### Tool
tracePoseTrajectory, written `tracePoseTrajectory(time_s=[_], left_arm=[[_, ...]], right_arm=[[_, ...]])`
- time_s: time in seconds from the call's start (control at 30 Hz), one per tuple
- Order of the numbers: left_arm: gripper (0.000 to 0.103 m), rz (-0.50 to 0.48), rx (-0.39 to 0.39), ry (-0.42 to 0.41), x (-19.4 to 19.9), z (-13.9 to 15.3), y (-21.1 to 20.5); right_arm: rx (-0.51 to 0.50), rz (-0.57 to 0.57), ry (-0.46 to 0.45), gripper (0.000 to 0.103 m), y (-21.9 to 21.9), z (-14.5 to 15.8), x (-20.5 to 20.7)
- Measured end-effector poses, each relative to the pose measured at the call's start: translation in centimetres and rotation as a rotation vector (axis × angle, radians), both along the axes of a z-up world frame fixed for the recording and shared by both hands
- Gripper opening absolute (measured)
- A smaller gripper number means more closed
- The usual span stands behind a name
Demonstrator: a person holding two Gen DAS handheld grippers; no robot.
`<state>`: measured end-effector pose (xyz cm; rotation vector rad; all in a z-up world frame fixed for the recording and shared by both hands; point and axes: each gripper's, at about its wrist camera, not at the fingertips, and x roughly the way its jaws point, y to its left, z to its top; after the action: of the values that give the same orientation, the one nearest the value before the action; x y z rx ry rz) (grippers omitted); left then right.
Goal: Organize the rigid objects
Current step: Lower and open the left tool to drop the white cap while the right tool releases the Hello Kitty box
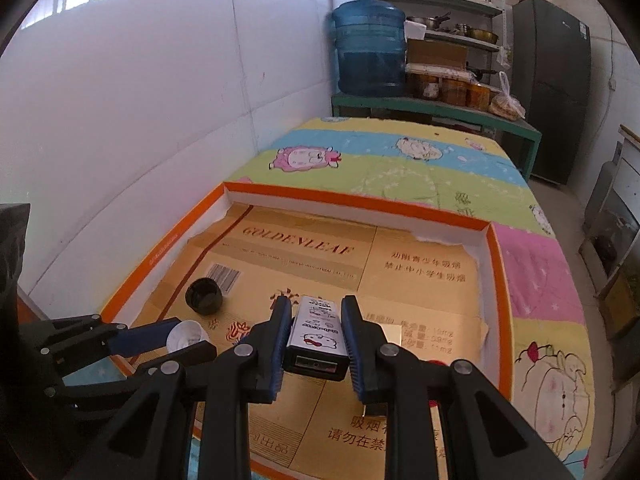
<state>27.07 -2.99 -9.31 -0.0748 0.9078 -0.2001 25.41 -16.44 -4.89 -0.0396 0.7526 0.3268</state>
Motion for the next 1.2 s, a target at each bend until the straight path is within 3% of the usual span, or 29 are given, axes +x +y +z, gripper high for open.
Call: tracePoseTrajectory(time_s=[0.4,0.67,0.83,0.9,1.2], left_arm=[[0.031,-0.002,0.003,0.012,0.4,-0.8,-0.1],[0.031,-0.002,-0.027,0.009,0.4,-0.8,0.4],[0.037,-0.005,-0.04,0.012,0.4,-0.8,0.7],[0.045,0.0,-0.019,0.008,0.3,-0.7,0.5],[0.046,0.001,-0.034,-0.019,-0.3,0.2,0.7]], right_arm=[[-0.008,0.003,0.068,0.026,-0.1,-2.3,-0.1],[-0.018,0.006,0.062,0.026,0.0,-2.3,-0.2],[-0.023,0.014,0.062,0.026,0.2,-2.3,-0.2],[-0.024,0.013,0.059,0.026,0.2,-2.2,-0.3],[-0.015,0.012,0.021,0.027,0.0,-1.0,-1.1]])
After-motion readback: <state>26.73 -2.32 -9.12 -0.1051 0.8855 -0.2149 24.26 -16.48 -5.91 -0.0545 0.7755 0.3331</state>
